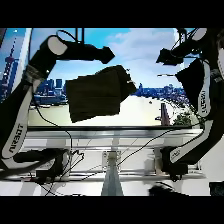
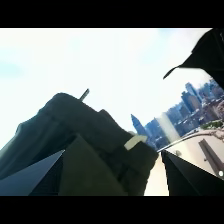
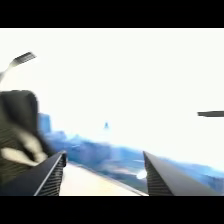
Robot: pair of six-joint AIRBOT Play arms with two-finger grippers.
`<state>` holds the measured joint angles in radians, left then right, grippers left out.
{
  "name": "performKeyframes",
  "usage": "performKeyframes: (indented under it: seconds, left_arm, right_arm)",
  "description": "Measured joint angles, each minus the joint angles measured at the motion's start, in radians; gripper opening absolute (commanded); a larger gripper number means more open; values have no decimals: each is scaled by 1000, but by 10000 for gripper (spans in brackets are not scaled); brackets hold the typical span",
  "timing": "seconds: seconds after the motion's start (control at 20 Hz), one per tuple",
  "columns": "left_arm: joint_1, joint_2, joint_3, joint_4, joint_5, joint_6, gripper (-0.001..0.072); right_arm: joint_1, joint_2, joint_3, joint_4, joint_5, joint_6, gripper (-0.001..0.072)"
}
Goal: Fold the clothes and pants, and hang the long-sleeved shirts on hangers.
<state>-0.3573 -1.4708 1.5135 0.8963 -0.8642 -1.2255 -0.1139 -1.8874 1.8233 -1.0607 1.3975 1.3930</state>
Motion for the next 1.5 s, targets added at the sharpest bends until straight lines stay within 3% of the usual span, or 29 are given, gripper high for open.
performKeyframes:
  seconds: [0.1, 0.3, 0.5, 0.55, 0.6, 0.65, 0.85, 1.05, 1.5]
  left_arm:
    - [34, 4, 0, 0, -14, -2, 690]
    - [68, 6, 0, 0, -34, -5, 689]
    - [77, 7, 0, 0, -53, -5, 690]
    - [80, 8, 0, 0, -62, -5, 689]
    - [82, 8, 0, 0, -79, -5, 689]
    - [85, 9, 0, 0, -88, -5, 689]
    - [105, 30, 0, 0, -130, -5, 686]
    - [153, 105, 1, 24, -146, -1, 686]
    - [243, 308, 2, 64, -151, 2, 686]
  right_arm:
    - [26, -61, -37, 147, 7, -41, 670]
    - [189, -172, -70, 369, 35, -119, 670]
    - [393, -211, -74, 454, -8, -184, 664]
    - [444, -216, -74, 453, -19, -193, 584]
    - [489, -218, -73, 443, -35, -200, 241]
    - [525, -219, -73, 421, -58, -204, 39]
    - [593, -196, -49, 326, -121, -196, 32]
    - [537, -80, 1, 163, -196, -117, 31]
    - [30, 301, 29, -256, -147, 129, 31]
